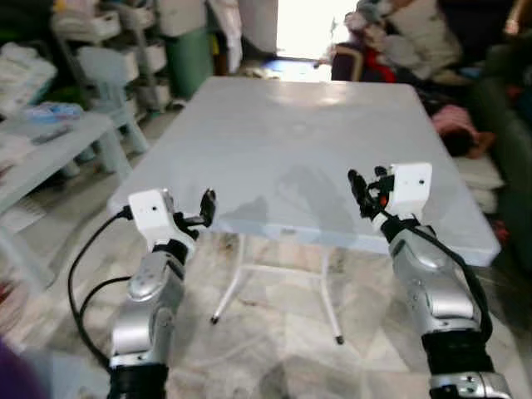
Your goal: Picking trash to rubbish bin
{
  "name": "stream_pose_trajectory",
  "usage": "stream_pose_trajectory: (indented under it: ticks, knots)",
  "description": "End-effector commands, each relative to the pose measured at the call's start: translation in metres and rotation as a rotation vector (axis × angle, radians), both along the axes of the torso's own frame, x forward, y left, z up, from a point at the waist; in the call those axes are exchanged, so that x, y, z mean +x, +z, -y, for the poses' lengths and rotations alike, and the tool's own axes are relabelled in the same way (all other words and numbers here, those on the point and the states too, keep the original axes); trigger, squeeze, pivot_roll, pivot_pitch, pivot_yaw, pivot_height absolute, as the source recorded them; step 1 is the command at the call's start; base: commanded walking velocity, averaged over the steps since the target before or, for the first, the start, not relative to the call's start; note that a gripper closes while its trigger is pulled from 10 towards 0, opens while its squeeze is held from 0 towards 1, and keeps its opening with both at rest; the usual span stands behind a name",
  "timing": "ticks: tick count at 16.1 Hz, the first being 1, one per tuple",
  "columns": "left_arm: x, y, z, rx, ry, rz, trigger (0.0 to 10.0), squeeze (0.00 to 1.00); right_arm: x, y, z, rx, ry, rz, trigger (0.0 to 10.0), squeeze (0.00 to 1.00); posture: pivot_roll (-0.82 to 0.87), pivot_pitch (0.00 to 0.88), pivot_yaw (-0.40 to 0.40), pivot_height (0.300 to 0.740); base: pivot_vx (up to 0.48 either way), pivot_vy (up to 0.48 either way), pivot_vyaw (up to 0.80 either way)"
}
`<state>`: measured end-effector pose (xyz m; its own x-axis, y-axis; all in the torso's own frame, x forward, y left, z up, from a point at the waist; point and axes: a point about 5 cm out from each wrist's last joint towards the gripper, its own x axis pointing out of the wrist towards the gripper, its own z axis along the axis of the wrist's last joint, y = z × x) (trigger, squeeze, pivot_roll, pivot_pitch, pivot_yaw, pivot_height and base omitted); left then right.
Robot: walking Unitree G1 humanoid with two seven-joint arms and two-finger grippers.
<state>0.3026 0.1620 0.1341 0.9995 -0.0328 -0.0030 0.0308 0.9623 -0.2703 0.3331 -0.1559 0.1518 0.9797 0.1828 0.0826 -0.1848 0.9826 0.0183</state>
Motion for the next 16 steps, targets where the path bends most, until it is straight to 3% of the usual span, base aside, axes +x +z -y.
stream_pose_trajectory:
  ticks: [1, 13, 16]
  knots:
    - [0.0012, 0.0017, -0.0031, 0.008, 0.01, -0.001, 10.0, 0.0, 0.0011, 0.005, -0.0035, 0.008, 0.009, 0.018, 10.0, 0.0, 0.02, 0.0, -0.024, 0.74, 0.0, 0.48, 0.0]
    - [0.0058, 0.0053, -0.0088, 0.029, 0.007, -0.009, 10.0, 0.0, 0.0018, 0.0049, -0.0054, 0.016, 0.008, 0.021, 10.0, 0.0, 0.02, 0.0, -0.016, 0.74, 0.0, 0.464, 0.0]
    - [0.0062, 0.0078, -0.0097, 0.047, 0.003, 0.013, 10.0, 0.0, 0.0022, 0.005, -0.0051, 0.015, 0.007, 0.023, 10.0, 0.0, 0.02, 0.0, -0.017, 0.74, 0.0, 0.235, 0.0]
